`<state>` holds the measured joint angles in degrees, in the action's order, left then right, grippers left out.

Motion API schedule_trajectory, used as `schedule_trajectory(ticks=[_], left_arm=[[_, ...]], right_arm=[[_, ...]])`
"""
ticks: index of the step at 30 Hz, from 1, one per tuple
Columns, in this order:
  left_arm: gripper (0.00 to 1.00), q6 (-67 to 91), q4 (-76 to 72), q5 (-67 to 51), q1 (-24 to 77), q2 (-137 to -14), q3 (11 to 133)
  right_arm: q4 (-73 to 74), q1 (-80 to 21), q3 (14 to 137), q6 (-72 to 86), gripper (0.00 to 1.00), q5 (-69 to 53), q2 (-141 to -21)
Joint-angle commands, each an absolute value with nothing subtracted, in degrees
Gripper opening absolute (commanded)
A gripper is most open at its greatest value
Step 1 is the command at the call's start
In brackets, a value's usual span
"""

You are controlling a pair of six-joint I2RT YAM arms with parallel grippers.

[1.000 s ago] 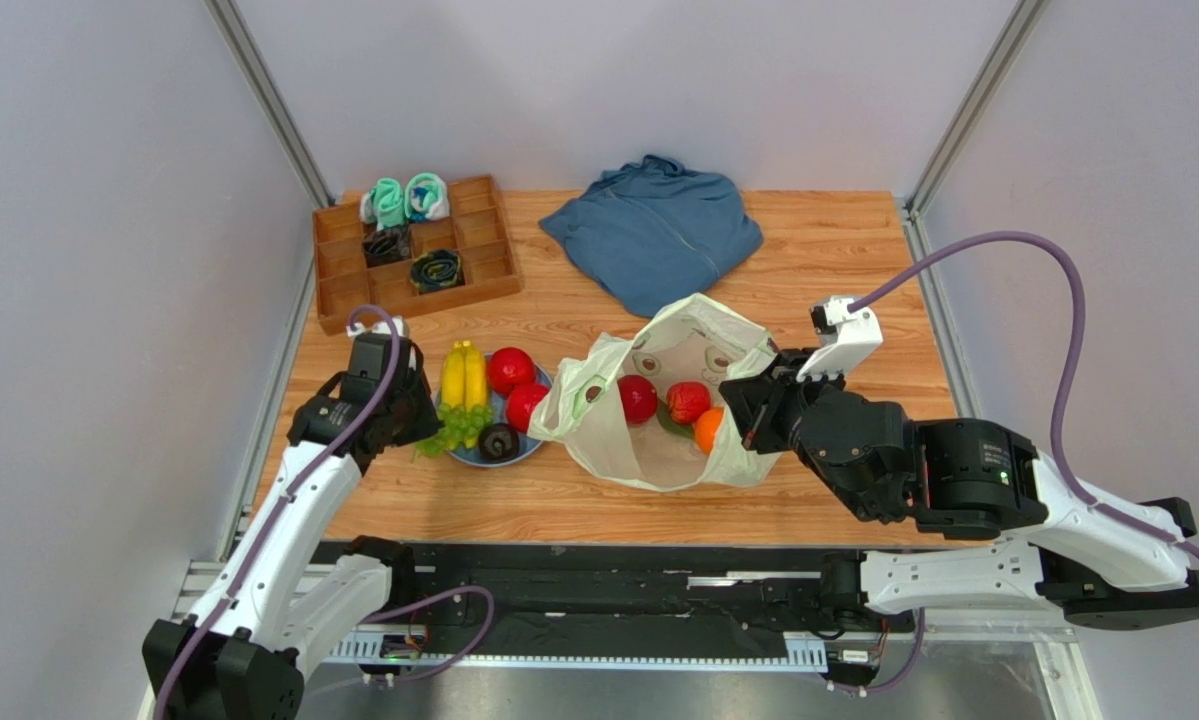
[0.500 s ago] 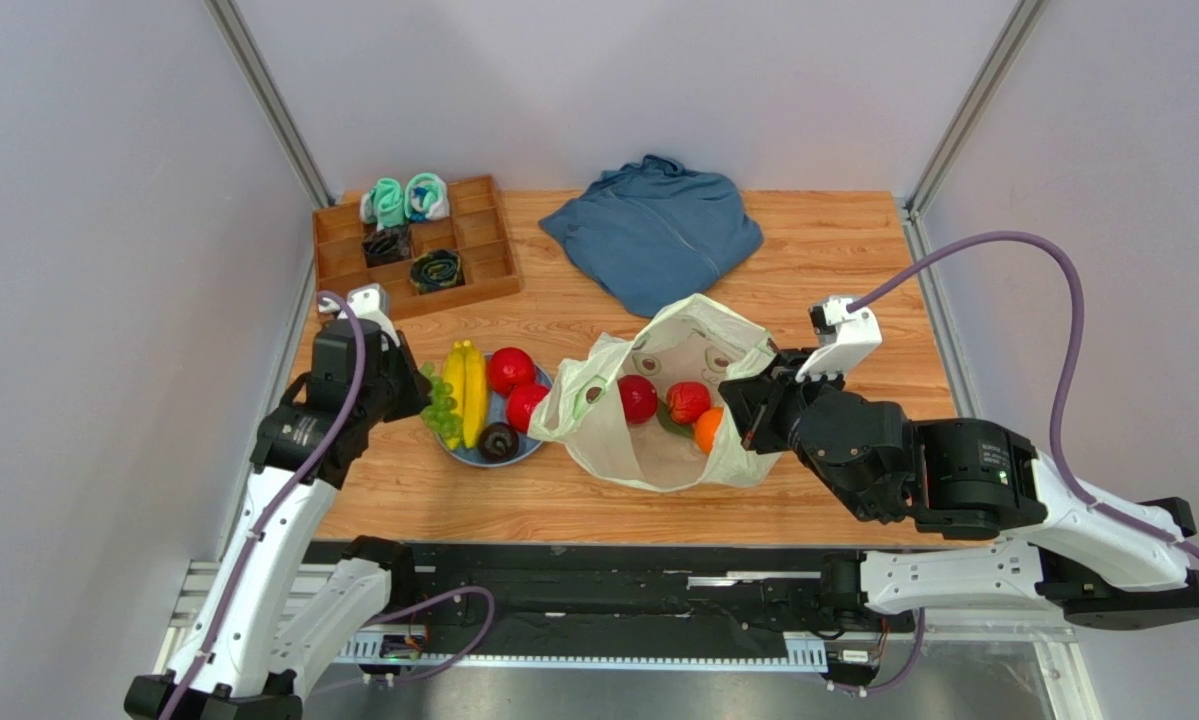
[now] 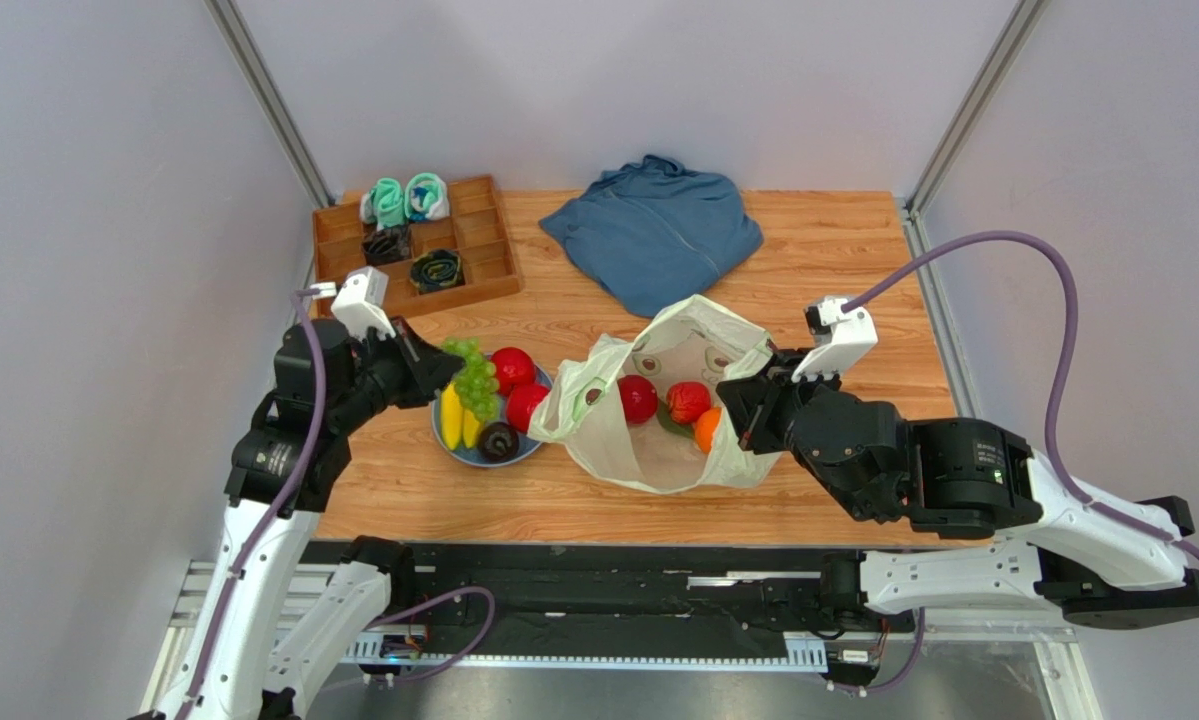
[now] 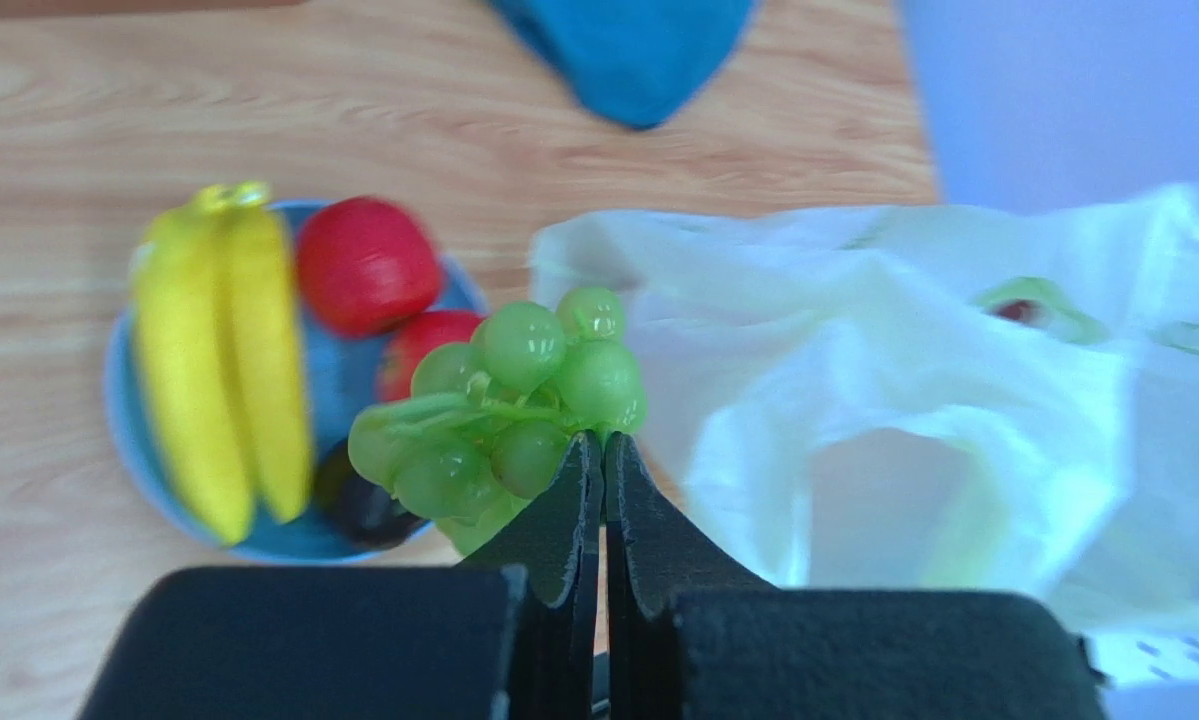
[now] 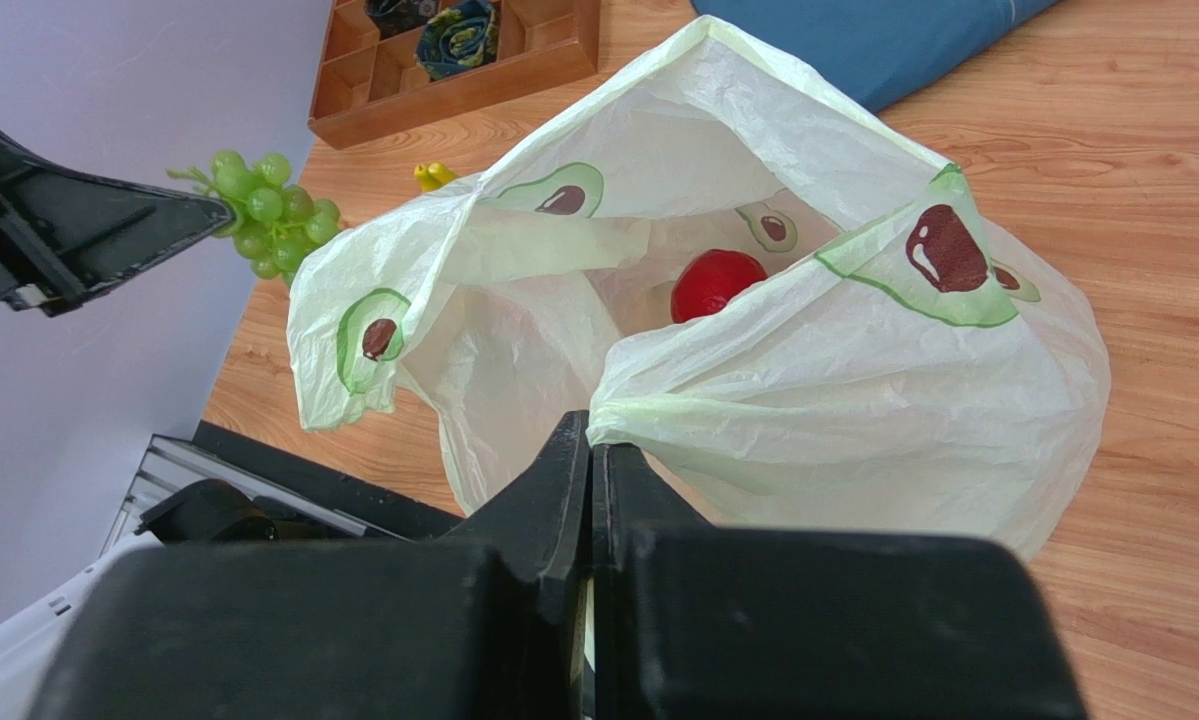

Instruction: Place the fruits into the plastic bag

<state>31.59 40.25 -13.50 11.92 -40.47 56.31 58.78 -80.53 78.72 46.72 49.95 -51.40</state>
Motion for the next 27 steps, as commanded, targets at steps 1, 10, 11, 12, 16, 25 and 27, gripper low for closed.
schedule_trajectory(ticks=[1,10,11,12,16,25,27], left_arm=[[0.00,40.5,26.4,-30.4,11.6,-38.8,59.4],[0.00,54.3,9.0,-40.6,11.6,-37.1,65.4],[0.00,55.0,8.4,-41.0,11.7,-37.2,65.9],[0.00,55.6,8.0,-41.7,11.7,-37.3,66.5],[0.00,53.6,9.7,-41.4,12.0,-37.5,69.1],[0.00,48.4,11.9,-32.4,24.0,-40.2,67.7],[0.00,46.1,12.7,-28.2,27.9,-41.3,68.4]], right_arm=[[56.2,-80.3,79.9,47.0,0.00,50.8,-51.9],[56.0,-80.3,80.8,46.5,0.00,50.5,-53.2],[56.0,-80.3,80.9,46.4,0.00,50.4,-53.4],[56.0,-80.3,80.9,46.3,0.00,50.1,-53.6],[55.9,-80.3,81.5,46.1,0.00,49.7,-54.3],[54.5,-80.2,81.9,45.3,0.00,49.0,-55.7],[54.4,-80.3,82.0,45.4,0.00,48.7,-55.9]])
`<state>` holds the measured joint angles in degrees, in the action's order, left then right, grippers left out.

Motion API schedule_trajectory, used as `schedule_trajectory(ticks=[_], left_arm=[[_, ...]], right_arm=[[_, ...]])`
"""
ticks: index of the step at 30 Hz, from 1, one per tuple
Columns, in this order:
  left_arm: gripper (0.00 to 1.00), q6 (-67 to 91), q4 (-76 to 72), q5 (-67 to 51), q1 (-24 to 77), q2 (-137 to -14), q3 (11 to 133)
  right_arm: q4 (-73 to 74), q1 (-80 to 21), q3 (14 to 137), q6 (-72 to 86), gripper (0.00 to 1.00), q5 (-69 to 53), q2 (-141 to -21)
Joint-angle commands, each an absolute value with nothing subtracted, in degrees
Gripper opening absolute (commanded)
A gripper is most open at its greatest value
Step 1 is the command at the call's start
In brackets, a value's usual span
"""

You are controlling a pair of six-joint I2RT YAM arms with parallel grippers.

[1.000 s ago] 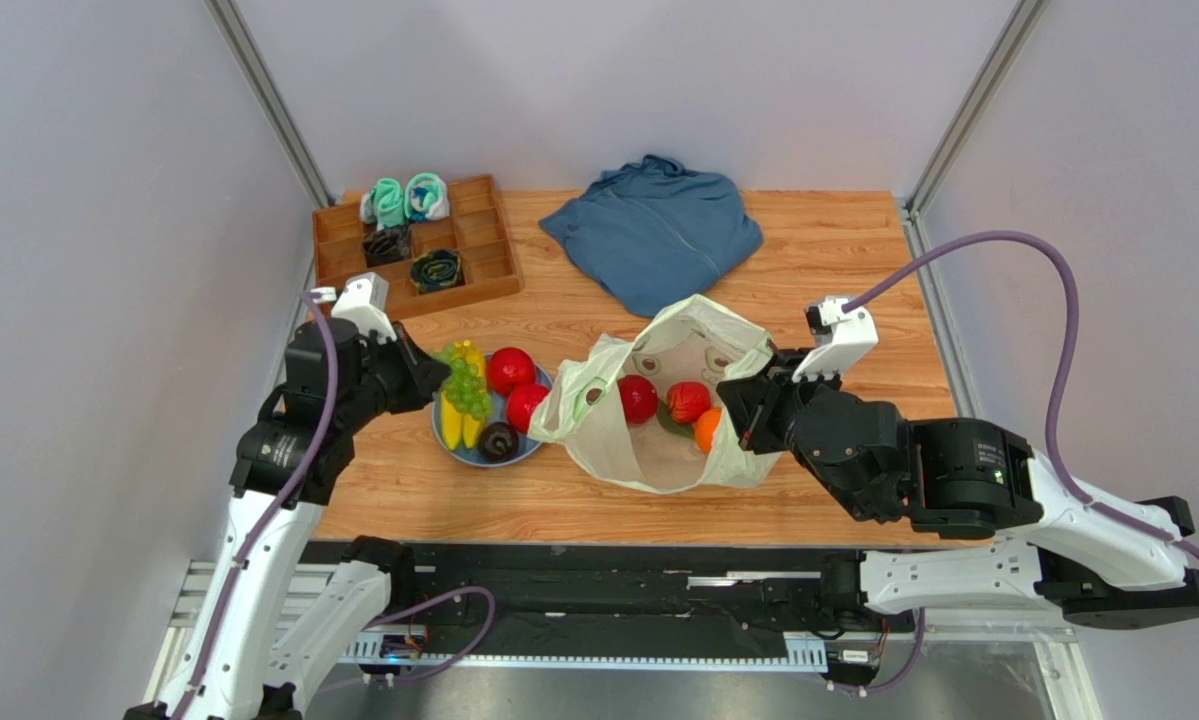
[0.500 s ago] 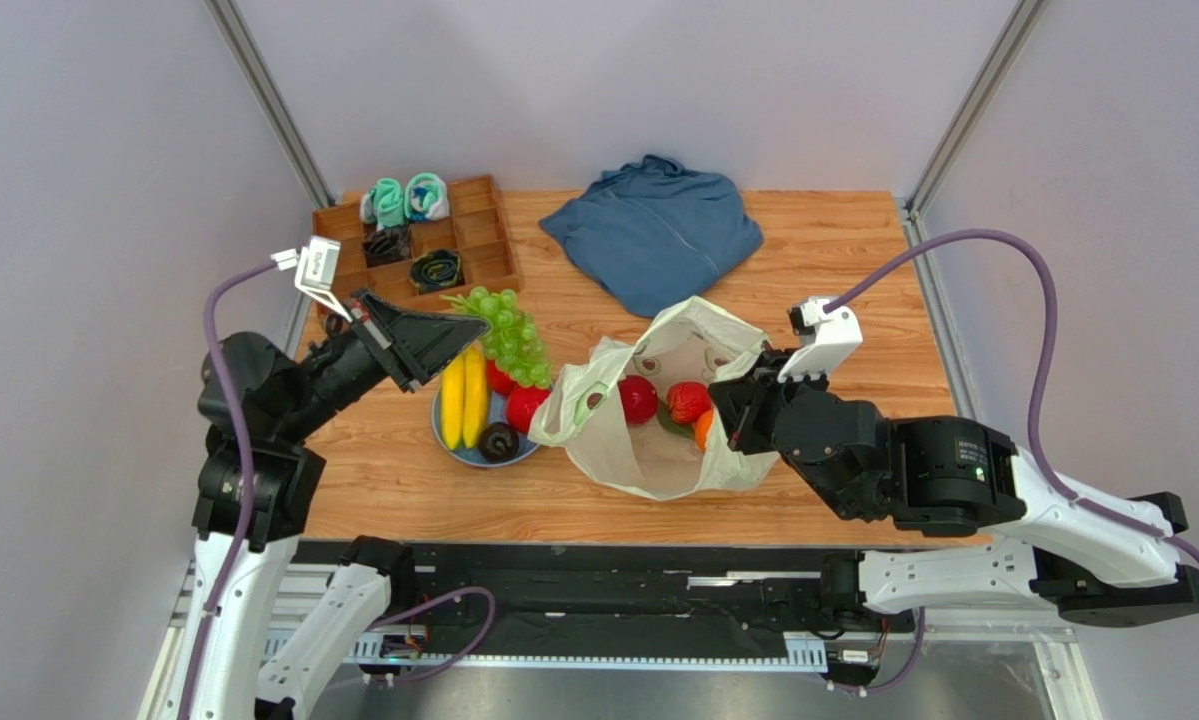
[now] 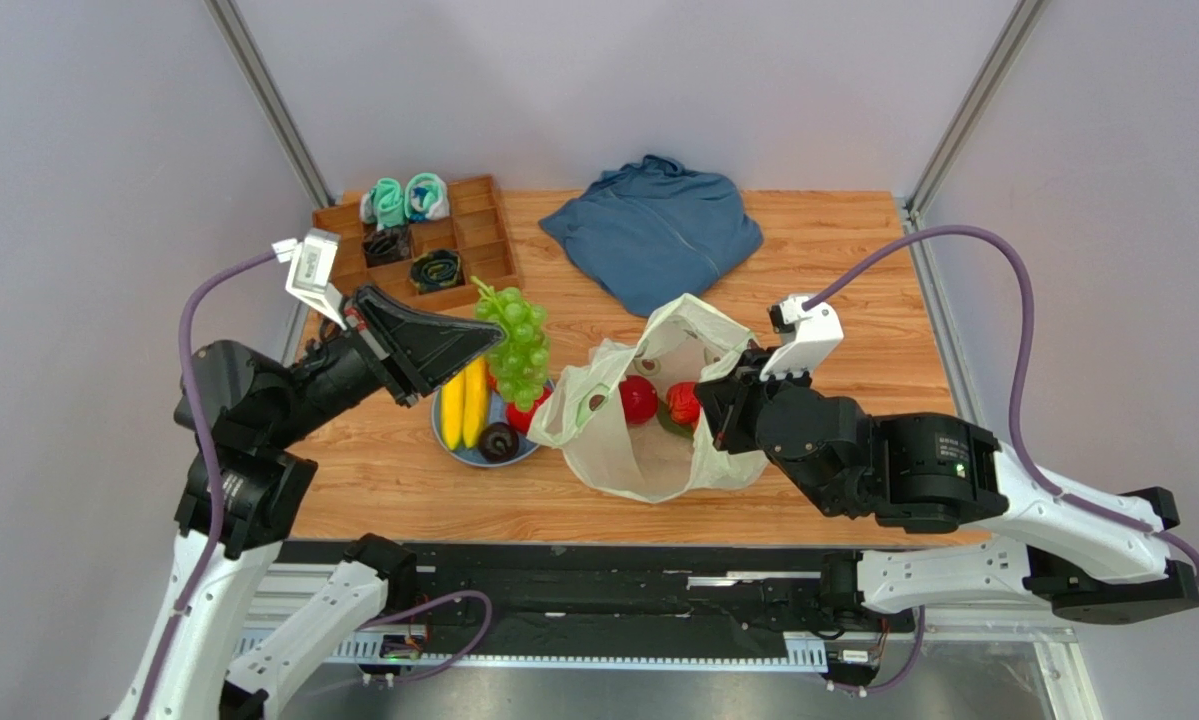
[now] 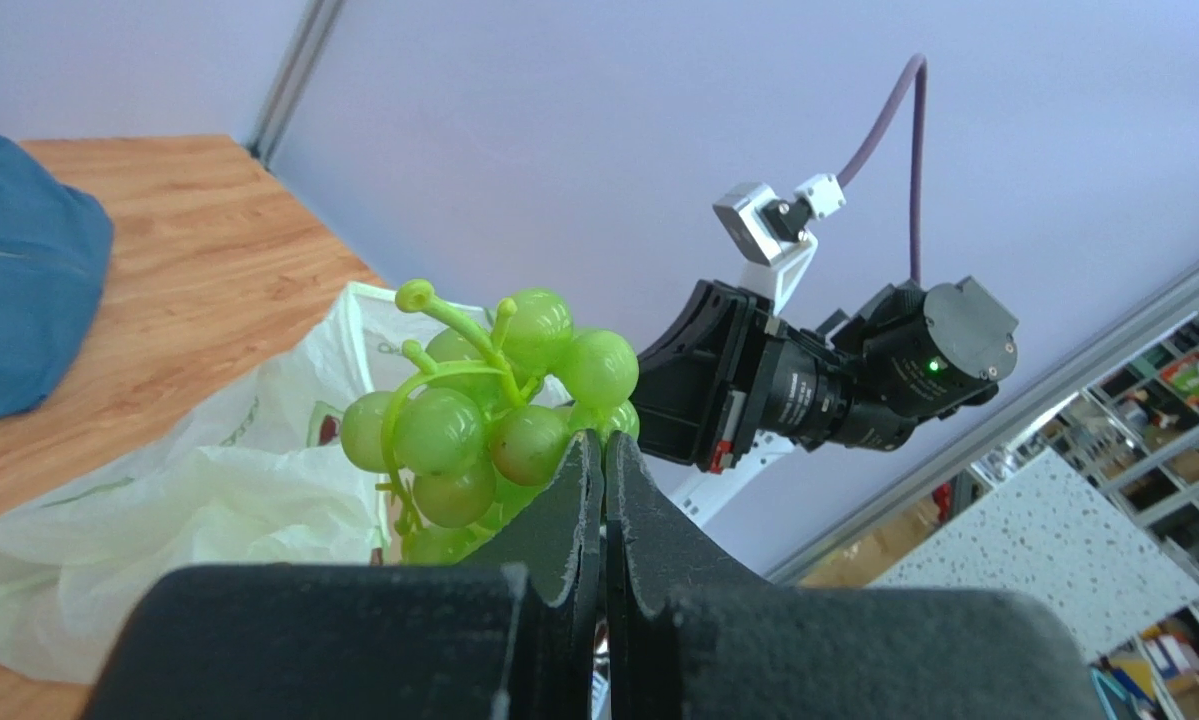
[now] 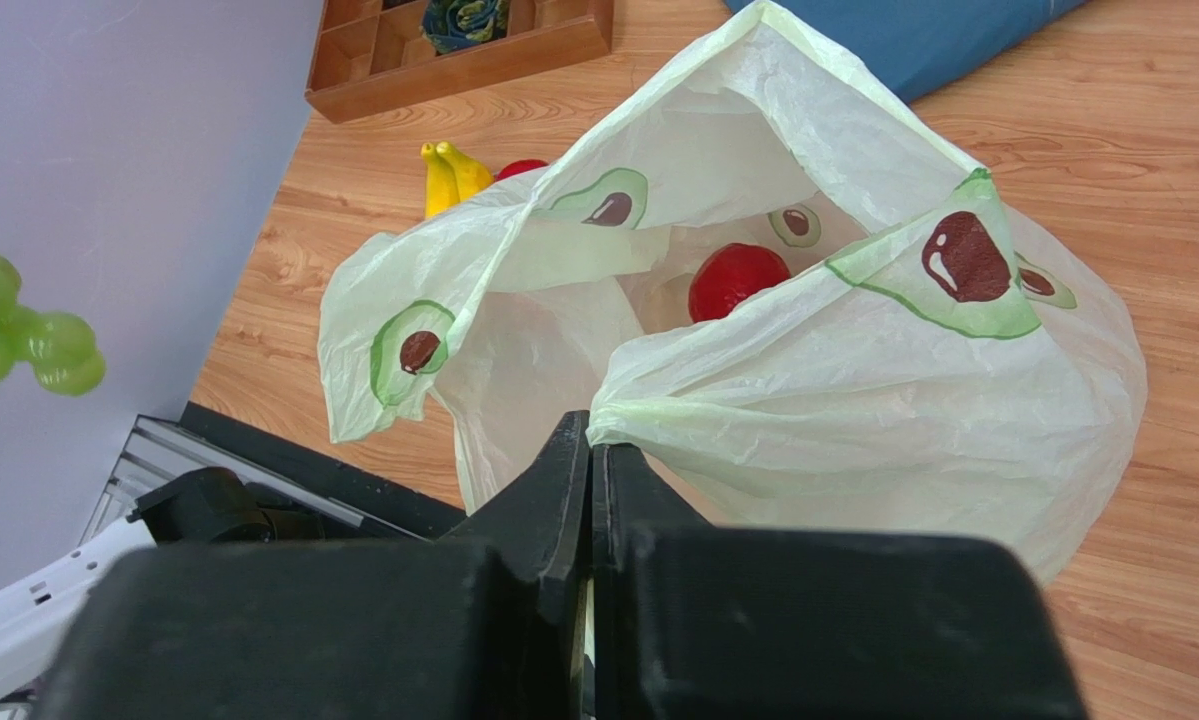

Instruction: Place the fruits into the plastic bag

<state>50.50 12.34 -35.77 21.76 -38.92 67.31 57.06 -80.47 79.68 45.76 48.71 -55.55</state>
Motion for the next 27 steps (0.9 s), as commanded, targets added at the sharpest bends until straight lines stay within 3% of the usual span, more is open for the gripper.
schedule_trajectory(ticks=[1,14,19,27], left_arm=[[0.00,45.4,13.2,-26.8,31.4,-41.9,69.1],[0.00,36.4,12.6,-8.6,52.1,-54.0,67.4],[0.00,28.3,20.5,2.3,59.7,-61.2,72.3],[0.00,27.2,24.2,5.6,63.1,-67.1,72.7]], right_arm=[[54.3,-80.3,82.1,45.4,0.00,48.5,-56.0],[54.2,-80.3,82.0,45.7,0.00,49.0,-55.5],[54.2,-80.3,82.0,45.5,0.00,49.1,-55.5],[54.2,-80.2,81.6,45.7,0.00,49.8,-55.0]])
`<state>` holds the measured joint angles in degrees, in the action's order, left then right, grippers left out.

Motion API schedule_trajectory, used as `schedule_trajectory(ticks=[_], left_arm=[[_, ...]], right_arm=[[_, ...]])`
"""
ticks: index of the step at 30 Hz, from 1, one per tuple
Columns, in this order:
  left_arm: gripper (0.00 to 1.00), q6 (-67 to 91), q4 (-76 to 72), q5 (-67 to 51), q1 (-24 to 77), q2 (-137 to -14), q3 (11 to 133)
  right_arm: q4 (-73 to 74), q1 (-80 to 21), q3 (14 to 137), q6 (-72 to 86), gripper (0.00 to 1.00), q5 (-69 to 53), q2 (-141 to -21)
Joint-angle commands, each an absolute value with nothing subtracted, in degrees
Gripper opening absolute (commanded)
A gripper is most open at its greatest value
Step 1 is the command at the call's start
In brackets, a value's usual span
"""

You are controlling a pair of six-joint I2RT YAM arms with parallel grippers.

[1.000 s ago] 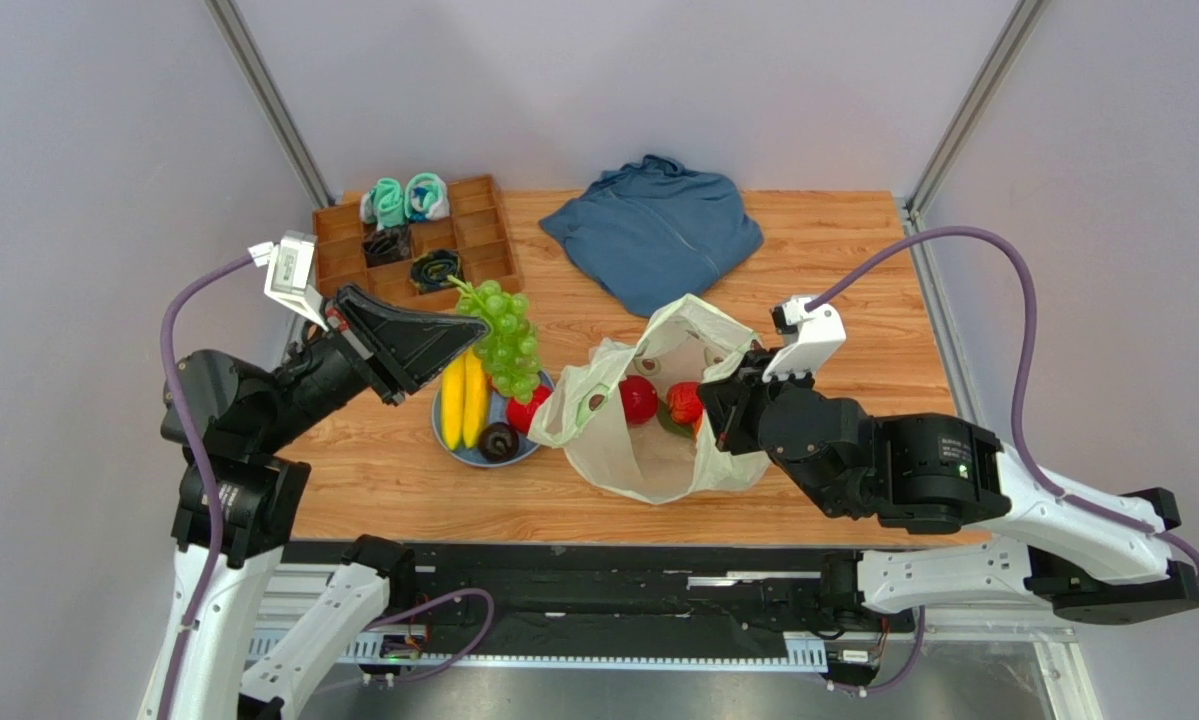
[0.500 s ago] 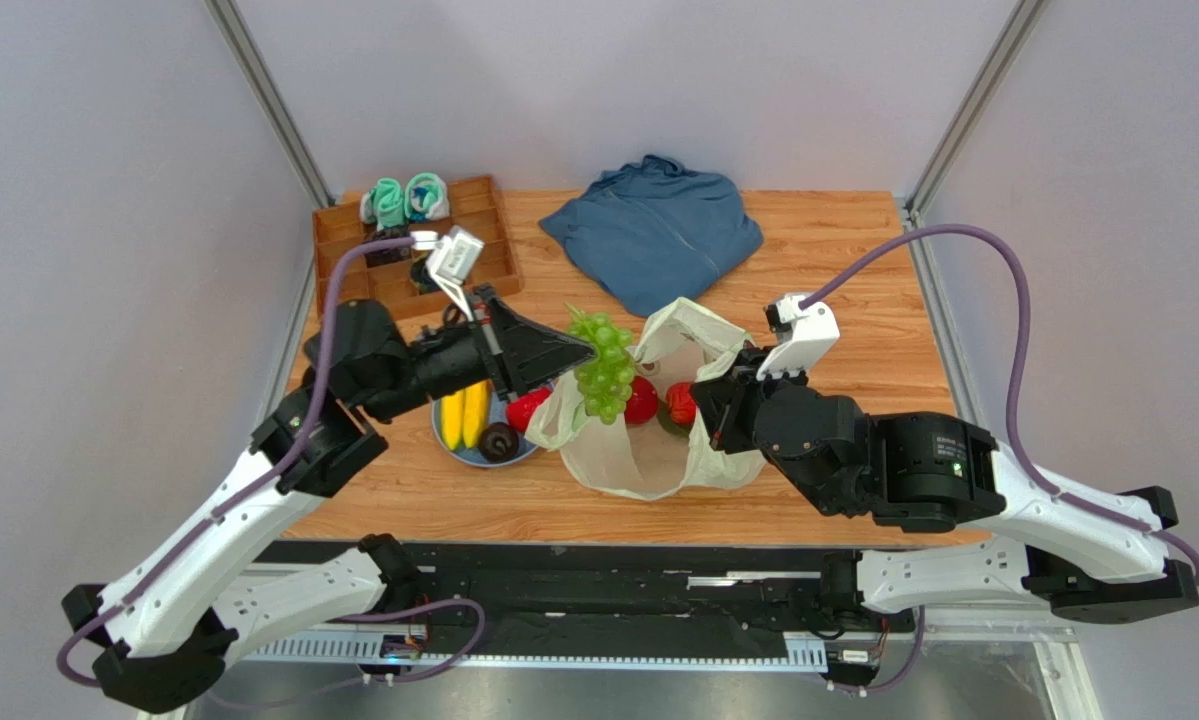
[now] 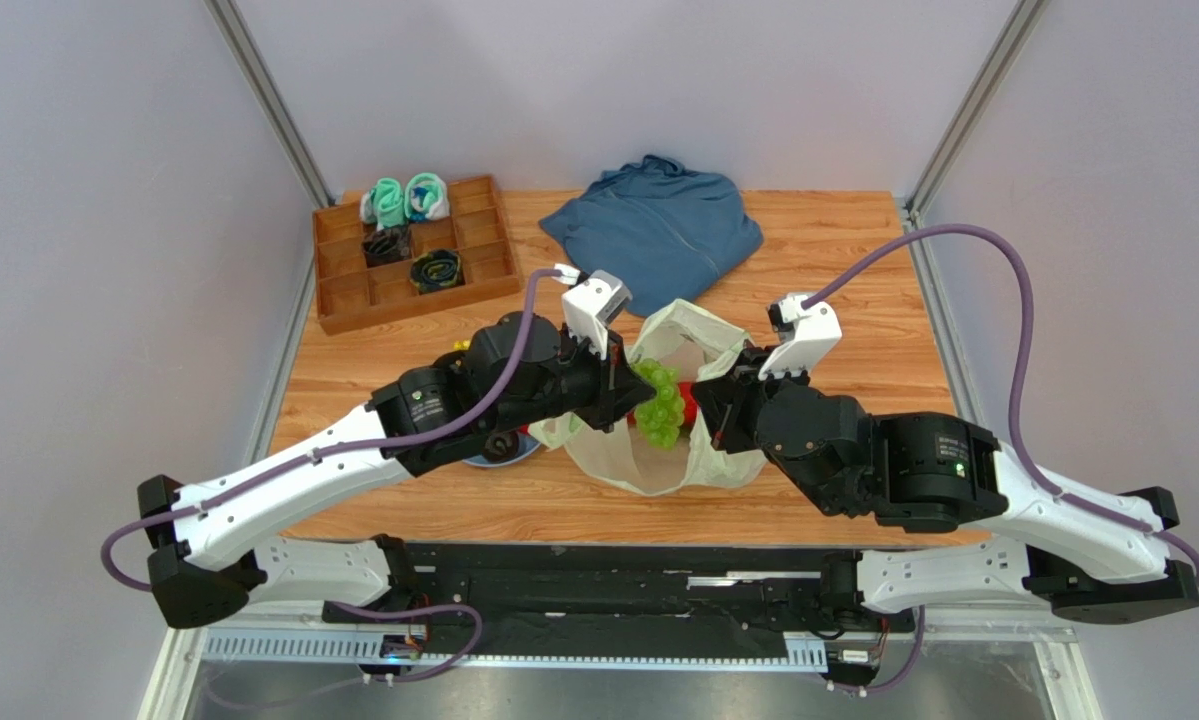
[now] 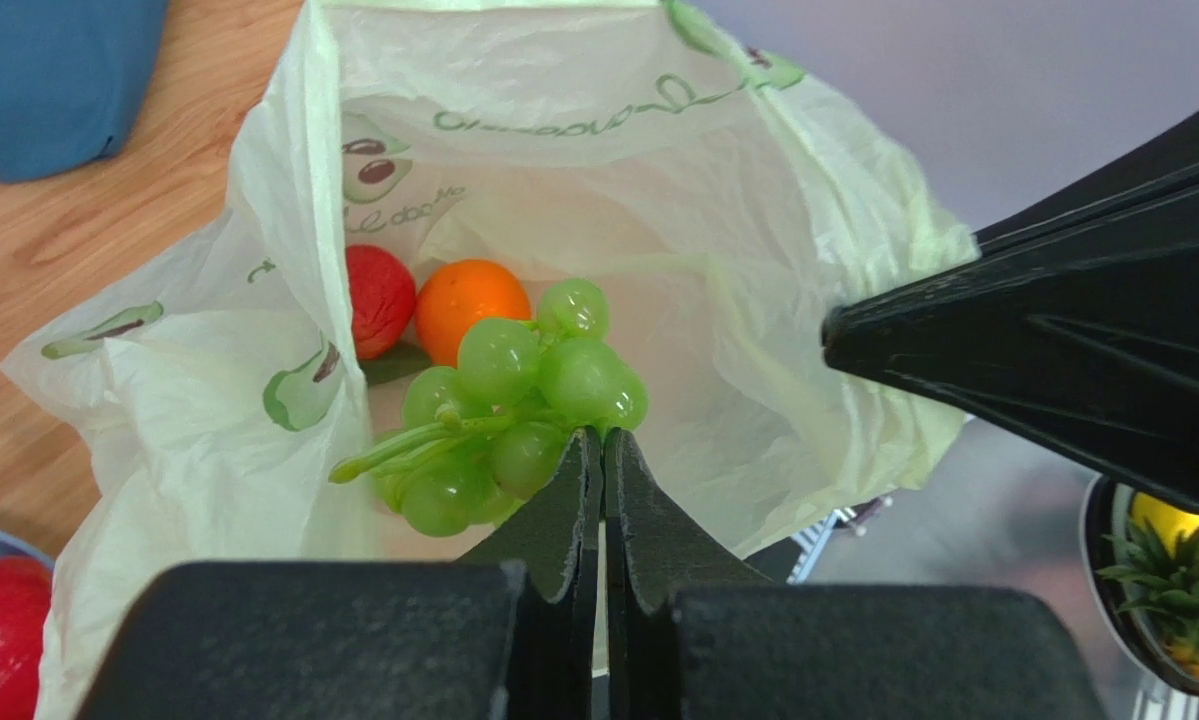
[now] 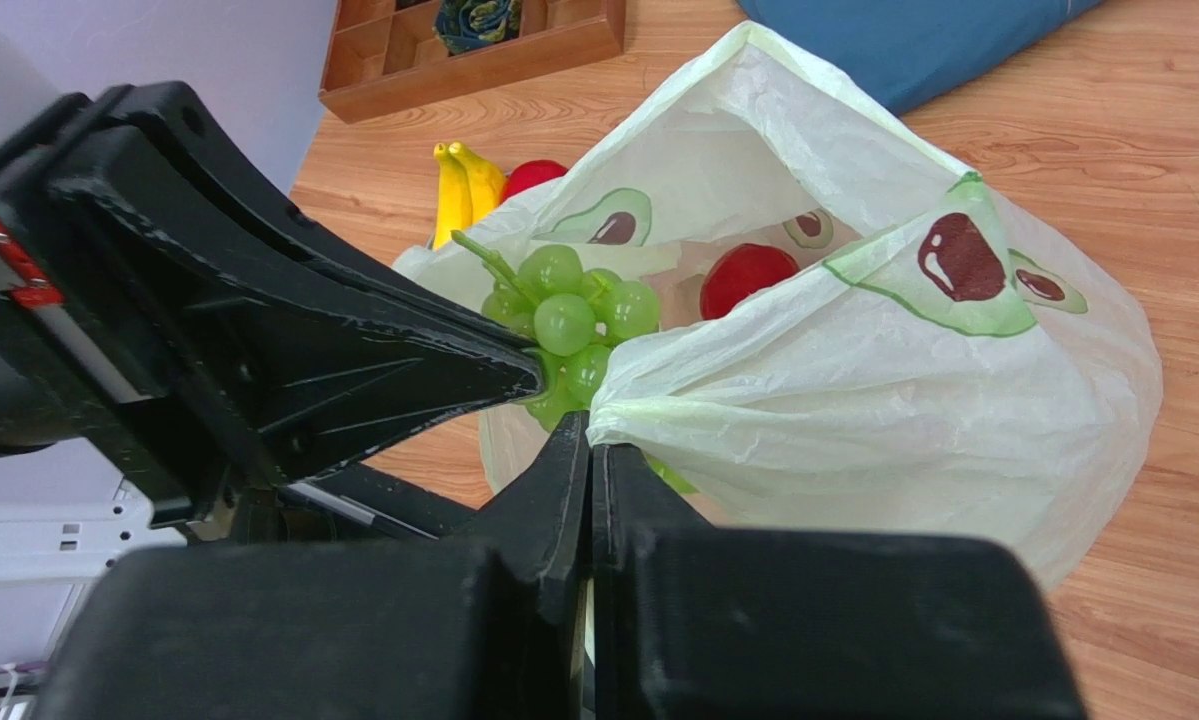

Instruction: Place the fruits into the plastic bag

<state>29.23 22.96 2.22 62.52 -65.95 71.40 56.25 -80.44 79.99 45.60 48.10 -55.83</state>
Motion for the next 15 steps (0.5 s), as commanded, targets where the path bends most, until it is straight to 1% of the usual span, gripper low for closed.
schedule_trajectory(ticks=[1,6,14,15], left_arm=[[0.00,27.7,24.4,5.5,63.2,-67.6,72.5],[0.00,28.8,28.1,4.0,63.5,-72.0,72.5],[0.00,28.8,30.8,3.1,63.6,-75.4,73.8],[0.02,28.8,31.0,2.9,63.6,-75.6,74.0]], right_arm=[[54.2,-80.2,81.5,45.7,0.00,49.8,-55.1],[54.2,-80.2,81.5,45.3,0.00,50.2,-55.2],[54.2,-80.2,81.5,45.4,0.00,50.2,-55.4],[54.2,-80.2,81.5,45.4,0.00,50.3,-55.3]])
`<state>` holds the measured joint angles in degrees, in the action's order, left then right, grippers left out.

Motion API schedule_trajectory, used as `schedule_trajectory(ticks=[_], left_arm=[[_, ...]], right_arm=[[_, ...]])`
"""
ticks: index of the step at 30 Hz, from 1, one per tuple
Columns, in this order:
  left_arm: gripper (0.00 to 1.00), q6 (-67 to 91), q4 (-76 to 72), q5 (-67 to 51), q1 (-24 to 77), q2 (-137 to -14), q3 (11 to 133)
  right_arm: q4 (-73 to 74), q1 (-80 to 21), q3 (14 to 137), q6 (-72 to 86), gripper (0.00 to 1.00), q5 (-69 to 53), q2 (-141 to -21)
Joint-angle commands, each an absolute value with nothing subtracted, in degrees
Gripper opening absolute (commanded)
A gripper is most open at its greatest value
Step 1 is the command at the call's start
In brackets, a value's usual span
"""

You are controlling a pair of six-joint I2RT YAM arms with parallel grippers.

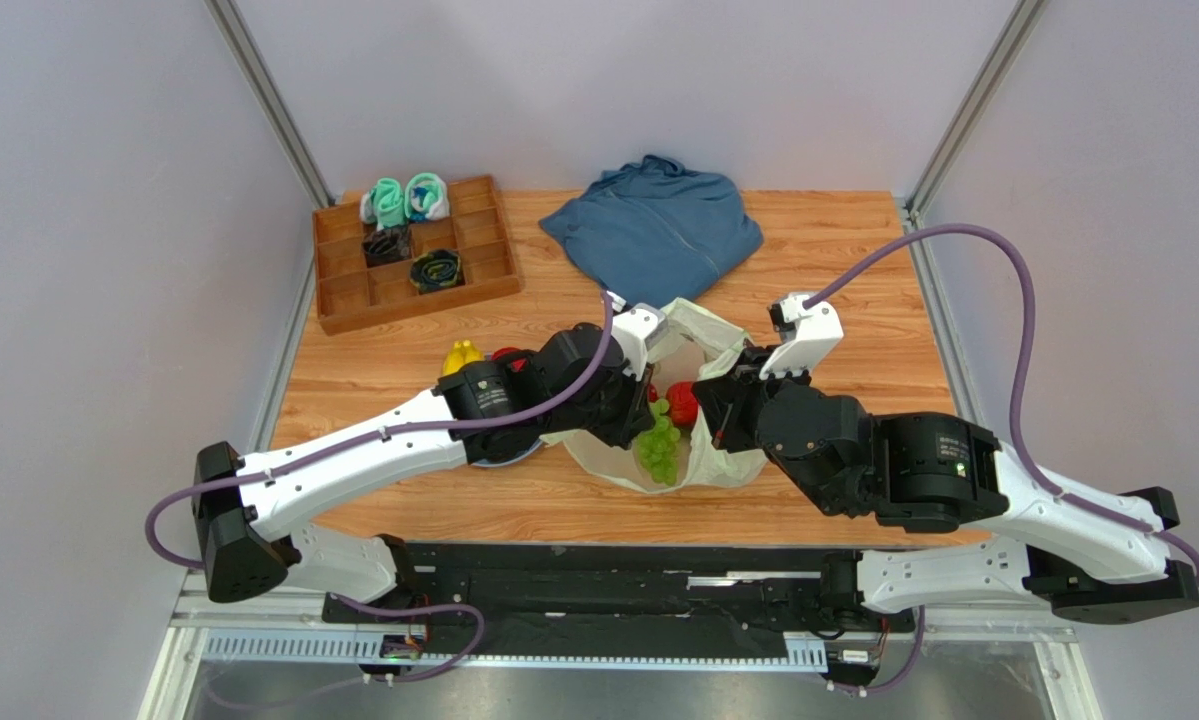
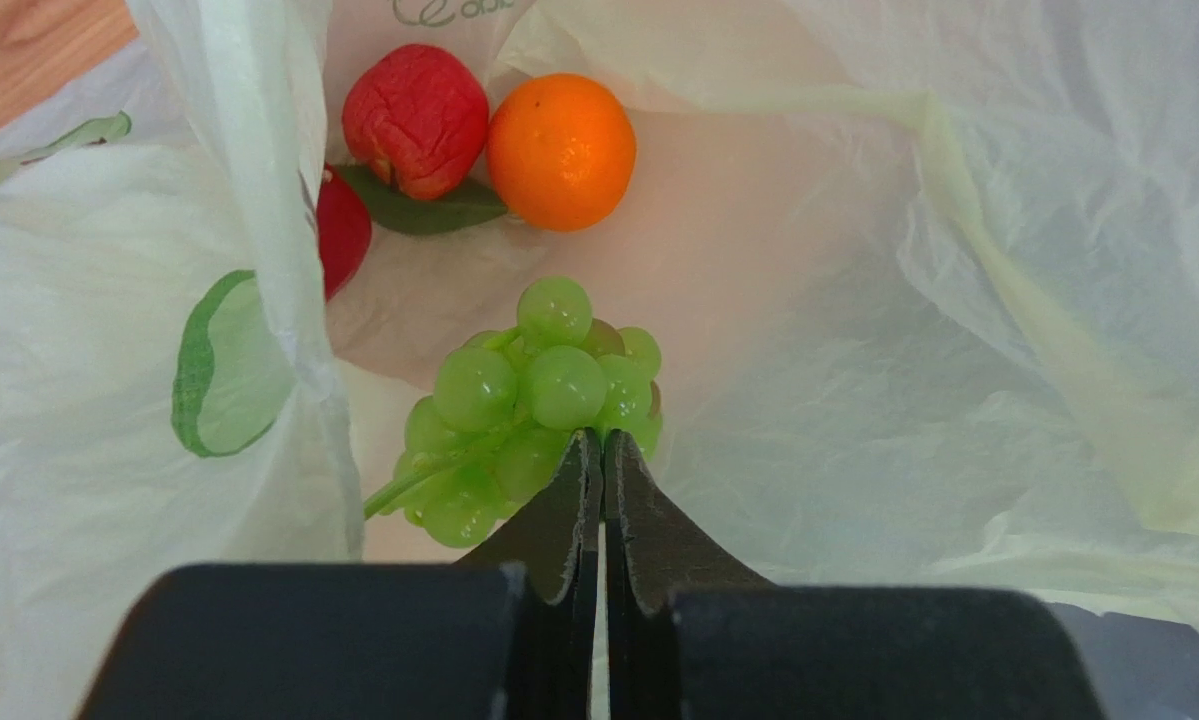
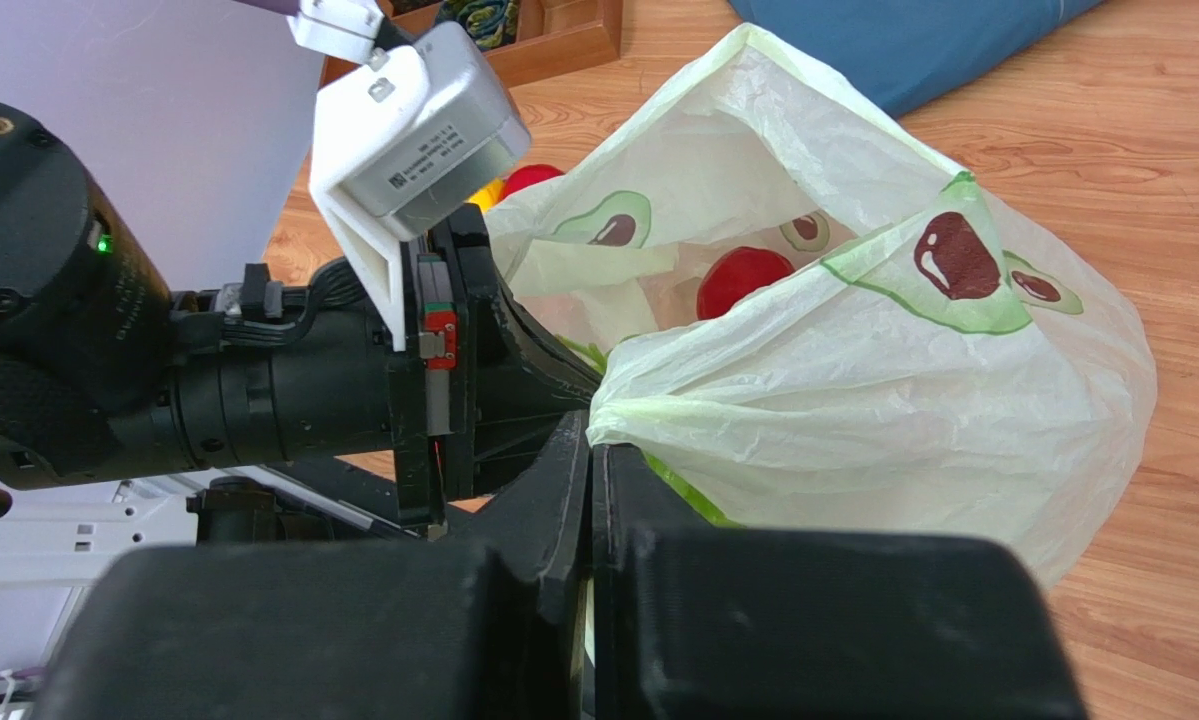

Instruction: Place the fruits into the plastic bag

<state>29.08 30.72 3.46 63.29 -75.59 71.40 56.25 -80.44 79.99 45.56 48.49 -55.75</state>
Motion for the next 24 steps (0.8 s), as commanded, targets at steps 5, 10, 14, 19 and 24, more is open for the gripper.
schedule_trajectory(ticks=[5,10,14,19,24], left_arm=[[0.35,29.0,31.0,2.4,63.5,-75.5,74.3],[0.59,29.2,30.9,2.6,63.5,-74.8,74.1],[0.65,29.0,30.8,2.4,63.6,-74.3,73.9],[0.68,27.9,29.4,1.5,63.6,-72.6,73.8],[0.70,25.7,26.9,0.8,63.5,-67.1,72.3]], right_arm=[[54.2,-80.2,81.4,45.4,0.00,50.2,-55.3],[54.2,-80.2,81.3,45.4,0.00,50.0,-55.3],[54.2,-80.2,81.3,45.4,0.00,49.9,-55.1],[54.2,-80.2,80.9,45.6,0.00,50.0,-54.8],[54.2,-80.2,81.2,45.4,0.00,50.0,-54.8]])
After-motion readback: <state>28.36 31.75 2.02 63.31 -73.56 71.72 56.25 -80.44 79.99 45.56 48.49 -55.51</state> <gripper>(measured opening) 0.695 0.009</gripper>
